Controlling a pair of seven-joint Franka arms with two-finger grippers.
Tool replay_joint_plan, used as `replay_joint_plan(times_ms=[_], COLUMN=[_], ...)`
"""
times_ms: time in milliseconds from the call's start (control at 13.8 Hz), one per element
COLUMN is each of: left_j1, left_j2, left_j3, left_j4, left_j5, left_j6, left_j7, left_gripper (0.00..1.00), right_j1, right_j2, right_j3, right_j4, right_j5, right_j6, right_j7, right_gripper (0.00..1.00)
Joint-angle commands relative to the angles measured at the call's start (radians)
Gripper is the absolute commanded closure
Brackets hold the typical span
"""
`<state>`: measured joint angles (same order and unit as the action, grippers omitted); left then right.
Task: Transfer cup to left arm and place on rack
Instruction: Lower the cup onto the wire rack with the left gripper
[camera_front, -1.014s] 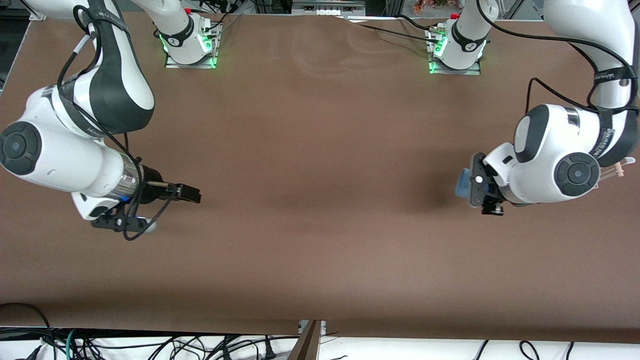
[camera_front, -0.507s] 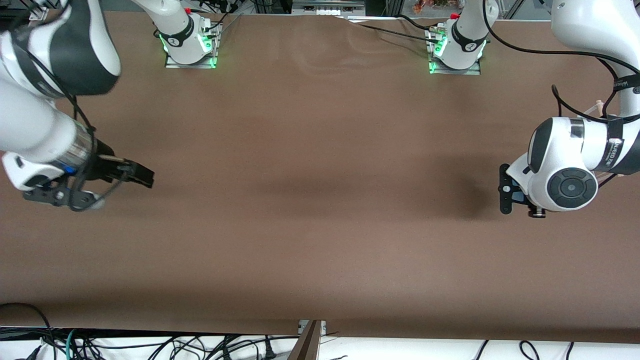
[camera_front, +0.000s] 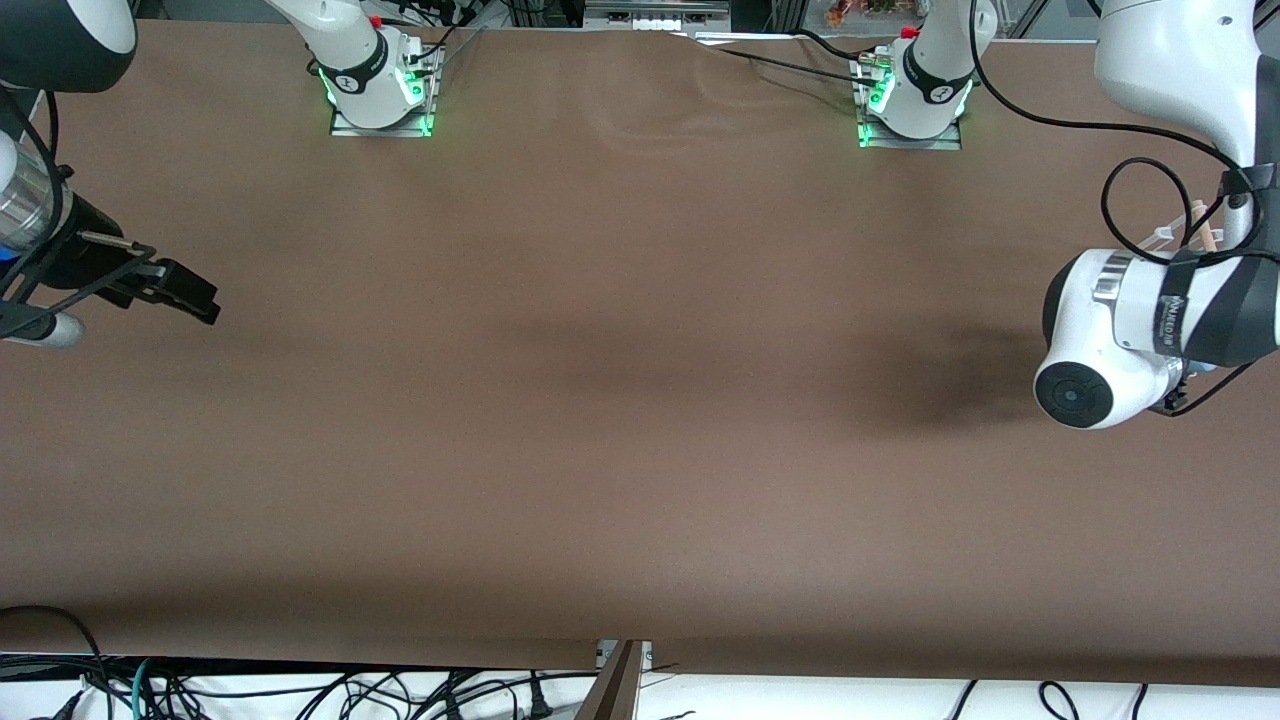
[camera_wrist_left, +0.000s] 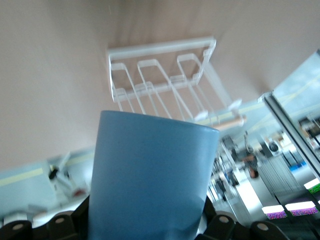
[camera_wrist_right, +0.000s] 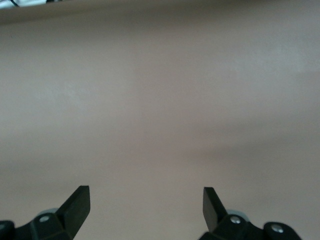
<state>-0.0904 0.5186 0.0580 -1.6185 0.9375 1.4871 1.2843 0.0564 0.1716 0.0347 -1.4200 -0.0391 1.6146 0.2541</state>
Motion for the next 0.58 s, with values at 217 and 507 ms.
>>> replay_joint_plan(times_ms=[217, 507], left_j1=[0.020, 0.058], left_j2=[-0.135, -0.135], left_j3=[0.000, 0.002], left_j4=[-0.380, -0.415], left_j5=[0.314, 0.363], left_j6=[0.005, 0.065], left_j7=[-0.386, -0.520], left_gripper=[1.00, 1.00], right_j1=[-0.015, -0.015], right_j2=[-0.043, -0.029], right_j3=[0.013, 0.011], right_j4=[-0.034, -0.013], right_j5=[-0.019, -0.019], right_j6=[-0.051, -0.078], right_j7=[-0.116, -0.125], right_gripper=[0.00, 0.00])
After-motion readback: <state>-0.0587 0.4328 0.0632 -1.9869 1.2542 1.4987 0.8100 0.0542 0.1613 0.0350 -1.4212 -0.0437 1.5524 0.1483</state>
